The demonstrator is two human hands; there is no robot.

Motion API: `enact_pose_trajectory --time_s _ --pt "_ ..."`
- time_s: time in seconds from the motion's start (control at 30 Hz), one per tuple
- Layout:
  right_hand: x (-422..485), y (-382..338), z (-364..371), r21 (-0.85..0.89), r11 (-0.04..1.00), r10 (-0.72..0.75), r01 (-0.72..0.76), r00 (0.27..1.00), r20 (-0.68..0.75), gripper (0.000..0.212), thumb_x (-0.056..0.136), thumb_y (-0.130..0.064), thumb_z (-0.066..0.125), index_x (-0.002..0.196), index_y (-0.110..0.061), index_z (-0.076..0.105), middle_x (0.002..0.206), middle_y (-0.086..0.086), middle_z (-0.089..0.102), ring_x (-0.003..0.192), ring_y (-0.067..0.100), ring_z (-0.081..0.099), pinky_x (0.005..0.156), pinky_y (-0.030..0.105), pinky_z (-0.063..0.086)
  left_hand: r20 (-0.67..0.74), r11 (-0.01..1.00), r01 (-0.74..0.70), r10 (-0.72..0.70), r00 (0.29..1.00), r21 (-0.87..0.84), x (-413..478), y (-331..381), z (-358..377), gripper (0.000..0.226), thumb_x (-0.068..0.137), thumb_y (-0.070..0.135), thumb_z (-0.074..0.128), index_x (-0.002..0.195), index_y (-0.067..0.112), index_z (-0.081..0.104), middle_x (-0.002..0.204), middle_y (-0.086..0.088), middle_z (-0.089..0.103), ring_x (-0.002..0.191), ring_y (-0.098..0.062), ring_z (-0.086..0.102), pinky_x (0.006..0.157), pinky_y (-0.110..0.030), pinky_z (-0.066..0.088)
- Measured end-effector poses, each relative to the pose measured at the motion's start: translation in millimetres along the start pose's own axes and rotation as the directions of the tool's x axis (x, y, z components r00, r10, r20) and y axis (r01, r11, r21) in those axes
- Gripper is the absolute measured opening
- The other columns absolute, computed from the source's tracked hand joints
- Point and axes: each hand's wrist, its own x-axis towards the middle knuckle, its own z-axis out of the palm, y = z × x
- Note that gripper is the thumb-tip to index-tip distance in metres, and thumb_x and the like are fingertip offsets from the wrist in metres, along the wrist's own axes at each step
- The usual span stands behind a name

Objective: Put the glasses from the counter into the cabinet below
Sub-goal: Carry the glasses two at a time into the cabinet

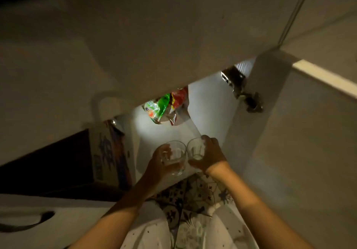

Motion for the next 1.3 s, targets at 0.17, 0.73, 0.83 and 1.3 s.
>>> enact_pose_trajectory --time_s 0.17,0.73,0.83,1.3 --pt "50.6 45.1 47.4 -0.019 0.996 -0.089 0.088 0.995 -0.041 0.088 0.072 -0.036 0.077 0.141 -0.008 0.03 0.137 0.016 0.04 0.123 0.029 0.045 0.102 0.036 0.042 -0.048 0.999 -0.031 0.033 0.998 0.036 57.6 -64.8 18.7 0.075 0.059 0.033 0.082 0.124 0.026 0.046 0.114 0.006 0.055 0.112 -0.02 0.055 0.075 -0.016 0.046" --pt "190.1 134.6 147.0 -0.368 0.925 -0.131 0.092 0.988 -0.082 0.087 0.073 -0.052 0.07 0.138 -0.009 0.031 0.137 0.014 0.044 0.123 0.029 0.041 0.101 0.037 0.04 -0.175 0.989 -0.11 0.126 0.977 0.099 184.0 -179.0 41.9 0.084 0.063 0.025 0.083 0.132 0.018 0.037 0.12 0.003 0.051 0.109 -0.016 0.049 0.08 -0.023 0.041" --pt "206.2 141.6 152.6 -0.407 0.912 -0.105 0.054 0.989 -0.104 0.088 0.074 -0.053 0.069 0.139 -0.008 0.03 0.138 0.014 0.043 0.125 0.03 0.038 0.102 0.037 0.037 -0.203 0.982 -0.124 0.151 0.968 0.141 194.3 -188.8 44.3 0.084 0.062 0.029 0.084 0.131 0.019 0.038 0.124 0.0 0.053 0.107 -0.015 0.049 0.084 -0.026 0.042" --pt "229.9 167.1 176.0 -0.53 0.841 -0.061 -0.108 0.955 -0.29 0.088 0.086 -0.047 0.055 0.149 -0.004 0.01 0.155 0.018 0.018 0.144 0.031 0.02 0.114 0.035 0.03 -0.224 0.993 -0.085 0.102 0.969 0.084 232.3 -206.0 61.5 0.085 0.063 0.024 0.083 0.133 0.013 0.037 0.132 -0.012 0.05 0.117 -0.028 0.05 0.089 -0.035 0.051"
